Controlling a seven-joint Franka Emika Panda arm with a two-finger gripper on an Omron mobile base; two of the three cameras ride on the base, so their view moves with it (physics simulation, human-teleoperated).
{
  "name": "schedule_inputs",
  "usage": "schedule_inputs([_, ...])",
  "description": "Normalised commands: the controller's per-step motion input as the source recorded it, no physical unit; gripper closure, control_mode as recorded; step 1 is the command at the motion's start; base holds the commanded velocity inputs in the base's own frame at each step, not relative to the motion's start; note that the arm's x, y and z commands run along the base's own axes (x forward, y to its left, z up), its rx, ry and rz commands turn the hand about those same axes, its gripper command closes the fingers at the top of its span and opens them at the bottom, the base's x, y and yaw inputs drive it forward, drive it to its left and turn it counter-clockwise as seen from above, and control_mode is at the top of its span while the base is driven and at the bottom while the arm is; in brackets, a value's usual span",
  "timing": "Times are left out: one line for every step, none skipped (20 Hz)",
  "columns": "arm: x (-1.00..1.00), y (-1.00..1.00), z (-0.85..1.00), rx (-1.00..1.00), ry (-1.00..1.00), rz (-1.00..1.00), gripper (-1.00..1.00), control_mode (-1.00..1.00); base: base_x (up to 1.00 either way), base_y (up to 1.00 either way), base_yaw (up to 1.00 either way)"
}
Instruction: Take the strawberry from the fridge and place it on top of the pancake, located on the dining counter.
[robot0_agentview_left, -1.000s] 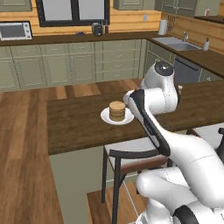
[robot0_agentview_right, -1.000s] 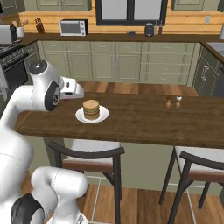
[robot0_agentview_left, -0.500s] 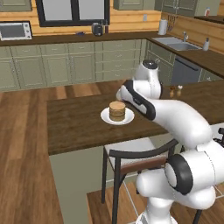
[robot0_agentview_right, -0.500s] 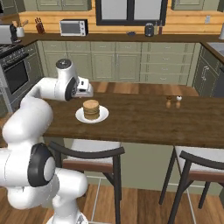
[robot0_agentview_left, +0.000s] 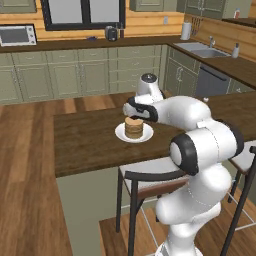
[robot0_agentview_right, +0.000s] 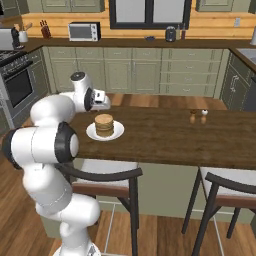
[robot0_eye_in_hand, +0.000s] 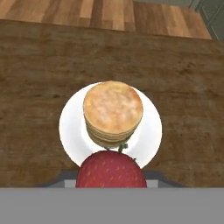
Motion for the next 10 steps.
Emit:
schedule_inputs([0.81,0.00,-0.38,-0.06,0.00,-0.10,1.00,-1.00,0.00,0.00,0.00])
schedule_inputs([1.00,0.00,-0.40,-0.02,0.00,-0.08,1.00,-1.00,0.00,0.00,0.00])
schedule_inputs([1.00,0.00,-0.40,0.00,0.00,-0.06,1.00,-1.00,0.00,0.00,0.00])
schedule_inputs([1.00,0.00,-0.36,0.00,0.01,-0.06,1.00,-1.00,0.00,0.00,0.00])
schedule_inputs([1.00,0.00,-0.31,0.04,0.05,-0.03,1.00,-1.00,0.00,0.00,0.00])
schedule_inputs([0.90,0.00,-0.19,0.10,0.05,0.00,1.00,-1.00,0.00,0.00,0.00])
schedule_inputs([0.88,0.00,-0.16,0.11,0.06,0.00,1.00,-1.00,0.00,0.00,0.00])
schedule_inputs([0.91,0.00,-0.11,0.10,0.06,0.00,1.00,-1.00,0.00,0.00,0.00])
schedule_inputs([0.99,-0.15,-0.11,0.09,0.05,0.00,1.00,-1.00,0.00,0.00,0.00])
schedule_inputs([0.91,-0.06,-0.13,0.06,0.07,0.00,1.00,-1.00,0.00,0.00,0.00])
